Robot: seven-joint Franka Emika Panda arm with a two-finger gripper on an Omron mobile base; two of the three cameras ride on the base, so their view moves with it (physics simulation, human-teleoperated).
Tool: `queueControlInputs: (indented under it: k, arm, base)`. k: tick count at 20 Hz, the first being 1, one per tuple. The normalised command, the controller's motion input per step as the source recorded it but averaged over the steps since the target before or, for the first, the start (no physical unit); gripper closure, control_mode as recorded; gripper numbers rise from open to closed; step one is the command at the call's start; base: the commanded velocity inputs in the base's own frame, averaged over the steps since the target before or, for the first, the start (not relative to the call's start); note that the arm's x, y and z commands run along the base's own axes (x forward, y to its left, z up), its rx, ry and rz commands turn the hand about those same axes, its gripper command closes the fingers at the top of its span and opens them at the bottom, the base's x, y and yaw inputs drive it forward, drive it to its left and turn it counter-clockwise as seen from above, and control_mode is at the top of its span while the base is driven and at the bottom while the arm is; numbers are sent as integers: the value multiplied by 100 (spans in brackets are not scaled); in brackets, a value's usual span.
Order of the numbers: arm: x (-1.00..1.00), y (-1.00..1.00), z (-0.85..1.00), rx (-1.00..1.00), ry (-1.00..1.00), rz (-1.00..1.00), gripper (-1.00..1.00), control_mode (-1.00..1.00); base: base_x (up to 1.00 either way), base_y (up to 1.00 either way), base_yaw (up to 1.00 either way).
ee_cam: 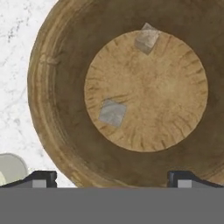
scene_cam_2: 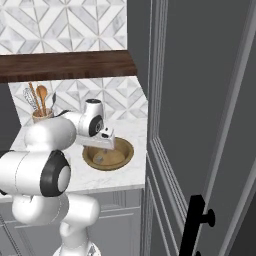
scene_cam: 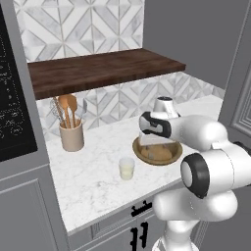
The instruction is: Grab a lemon wedge from the fridge and one ice cube from the ice bowl, and put them in the glass of lemonade.
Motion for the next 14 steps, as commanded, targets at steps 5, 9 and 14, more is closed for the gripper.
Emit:
queueControlInputs:
  k: [5,9,14]
  arm:
    - [0,0,-45,1,-11,0,-100,-100]
    - [1,0,-26,1,-7,0,-100,-100]
    - [16,0,-4,1,0,0,-100,-100]
  base:
    - [0,0,0]
    - [0,0,0]
    - [0,0,0]
